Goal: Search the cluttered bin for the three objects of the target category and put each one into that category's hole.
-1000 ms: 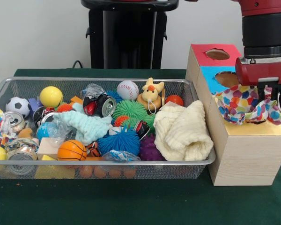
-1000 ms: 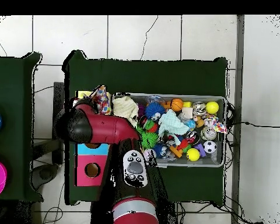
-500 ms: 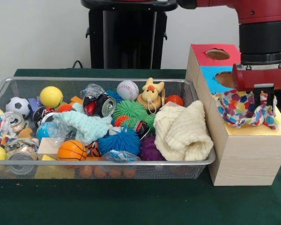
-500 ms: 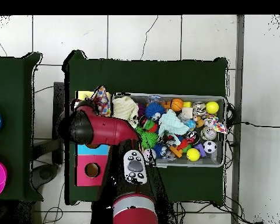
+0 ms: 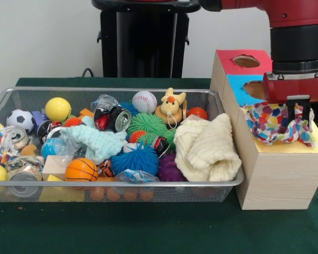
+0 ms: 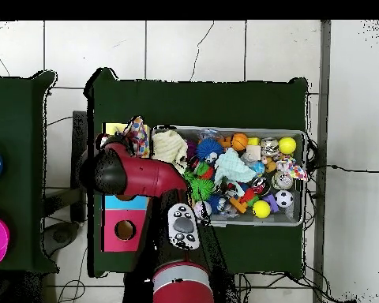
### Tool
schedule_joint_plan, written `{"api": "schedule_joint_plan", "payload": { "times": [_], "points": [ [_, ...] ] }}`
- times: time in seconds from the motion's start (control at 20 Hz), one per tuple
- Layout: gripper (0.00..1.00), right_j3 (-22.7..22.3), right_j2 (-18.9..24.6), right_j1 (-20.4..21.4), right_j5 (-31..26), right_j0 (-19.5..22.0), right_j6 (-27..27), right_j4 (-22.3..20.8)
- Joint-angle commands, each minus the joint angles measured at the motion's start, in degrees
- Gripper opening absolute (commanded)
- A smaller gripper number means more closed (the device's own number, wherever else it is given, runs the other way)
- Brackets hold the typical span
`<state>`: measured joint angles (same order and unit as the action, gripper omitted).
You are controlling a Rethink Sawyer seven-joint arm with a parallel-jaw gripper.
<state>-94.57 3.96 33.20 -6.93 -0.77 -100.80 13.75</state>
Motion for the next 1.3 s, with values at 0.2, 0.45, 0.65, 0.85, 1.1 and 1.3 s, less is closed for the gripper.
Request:
{"api": "schedule_joint_plan", "payload": {
  "times": [0.2,0.45,0.65,0.85,1.1,1.3],
  "points": [
    [0.0,-3.9,2.6,-3.4,3.0,0.5,-14.3,2.8],
    [1.0,-3.8,2.5,-3.4,2.7,0.4,-14.5,3.4],
    [1.0,-3.8,2.4,-3.3,2.5,0.4,-14.5,3.6],
    [1.0,-3.5,2.0,-3.2,2.4,0.2,-14.2,3.7],
    [1.0,-2.4,0.1,-2.2,1.2,-1.3,-13.8,3.8],
    [1.0,-1.0,-2.8,-0.3,-3.6,-3.1,-13.7,4.9]
  ]
}}
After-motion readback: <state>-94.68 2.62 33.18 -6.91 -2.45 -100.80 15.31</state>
